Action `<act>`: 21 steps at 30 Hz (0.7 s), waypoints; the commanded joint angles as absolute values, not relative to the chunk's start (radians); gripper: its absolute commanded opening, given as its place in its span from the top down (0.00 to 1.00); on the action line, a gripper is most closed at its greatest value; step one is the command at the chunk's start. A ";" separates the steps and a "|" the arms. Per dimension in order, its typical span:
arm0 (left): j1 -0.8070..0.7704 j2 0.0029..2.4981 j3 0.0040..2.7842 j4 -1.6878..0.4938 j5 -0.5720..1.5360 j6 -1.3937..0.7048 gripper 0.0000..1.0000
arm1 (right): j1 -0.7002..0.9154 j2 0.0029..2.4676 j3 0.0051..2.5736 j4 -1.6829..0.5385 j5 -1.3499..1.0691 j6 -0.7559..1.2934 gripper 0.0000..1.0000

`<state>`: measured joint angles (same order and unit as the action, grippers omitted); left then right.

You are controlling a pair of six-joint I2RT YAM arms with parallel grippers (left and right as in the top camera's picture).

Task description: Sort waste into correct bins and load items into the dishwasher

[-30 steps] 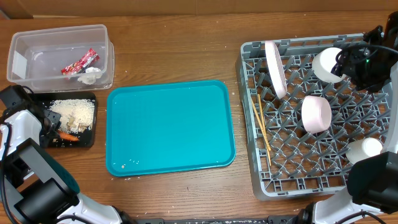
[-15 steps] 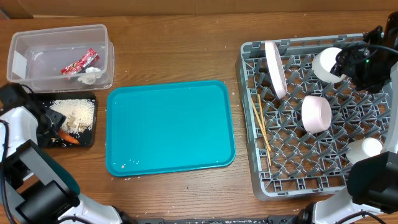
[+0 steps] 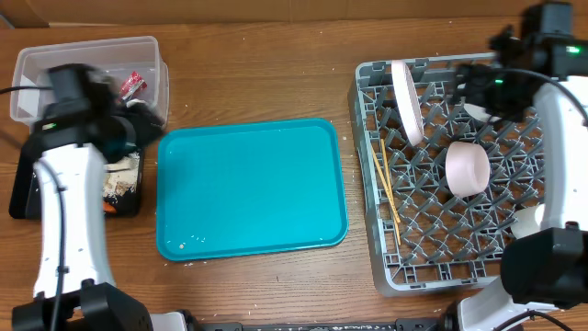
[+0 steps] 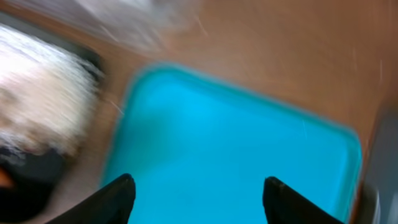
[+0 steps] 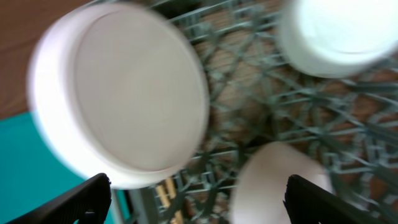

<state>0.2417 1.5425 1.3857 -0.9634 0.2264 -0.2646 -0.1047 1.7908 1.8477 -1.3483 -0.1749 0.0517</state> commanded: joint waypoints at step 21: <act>0.110 1.034 1.199 -1.226 0.191 -0.170 0.00 | -0.022 1.489 1.604 -1.286 -0.191 0.033 0.00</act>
<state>0.1108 1.1854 1.2720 -1.2659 0.2348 -0.1799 -0.0288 1.6371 1.7023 -1.3430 -0.2092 0.0372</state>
